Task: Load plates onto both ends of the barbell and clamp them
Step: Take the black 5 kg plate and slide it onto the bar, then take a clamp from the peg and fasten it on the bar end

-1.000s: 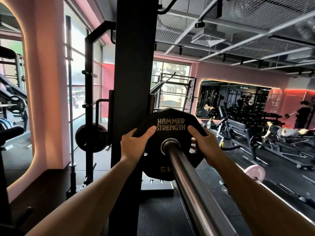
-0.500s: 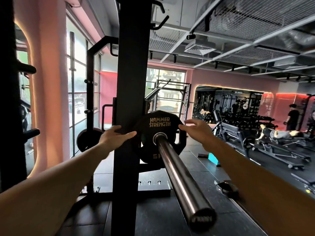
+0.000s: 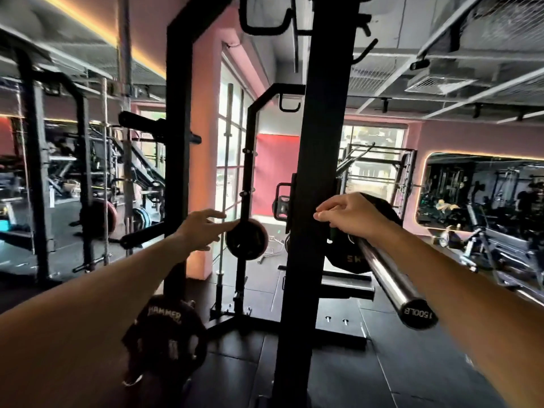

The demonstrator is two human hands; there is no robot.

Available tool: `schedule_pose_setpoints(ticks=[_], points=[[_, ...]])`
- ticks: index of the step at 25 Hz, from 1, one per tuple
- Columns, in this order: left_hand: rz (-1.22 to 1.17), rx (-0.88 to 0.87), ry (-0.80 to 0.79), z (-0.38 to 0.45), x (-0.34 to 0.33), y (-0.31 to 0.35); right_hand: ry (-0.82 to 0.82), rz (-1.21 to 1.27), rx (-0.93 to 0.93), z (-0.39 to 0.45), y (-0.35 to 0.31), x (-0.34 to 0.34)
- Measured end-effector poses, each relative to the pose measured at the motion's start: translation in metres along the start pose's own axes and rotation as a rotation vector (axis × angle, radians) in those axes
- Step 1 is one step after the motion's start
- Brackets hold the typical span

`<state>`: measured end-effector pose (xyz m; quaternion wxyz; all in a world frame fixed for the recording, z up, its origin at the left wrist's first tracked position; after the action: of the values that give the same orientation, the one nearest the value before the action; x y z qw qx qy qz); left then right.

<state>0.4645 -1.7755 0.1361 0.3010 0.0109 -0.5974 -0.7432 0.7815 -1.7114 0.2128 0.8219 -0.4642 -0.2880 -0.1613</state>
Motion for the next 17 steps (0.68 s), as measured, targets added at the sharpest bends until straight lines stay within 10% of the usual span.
schedule_pose_setpoints(ticks=[17], points=[[-0.03, 0.027, 0.204, 0.062, 0.349, -0.146, -0.099, 0.015, 0.075, 0.08, -0.198, -0.34]])
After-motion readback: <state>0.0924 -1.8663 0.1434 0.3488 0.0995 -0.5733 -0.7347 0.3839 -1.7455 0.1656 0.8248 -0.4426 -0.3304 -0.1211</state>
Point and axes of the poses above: each hand's wrist, its own z-axis towards the middle knuckle, its own x-axis out of the back of the hand, y = z × x, the point moved 8 cm from there along z, towards the middle knuckle, and after that the axes turned 2 degrees about -x, right-handed, at the moved point
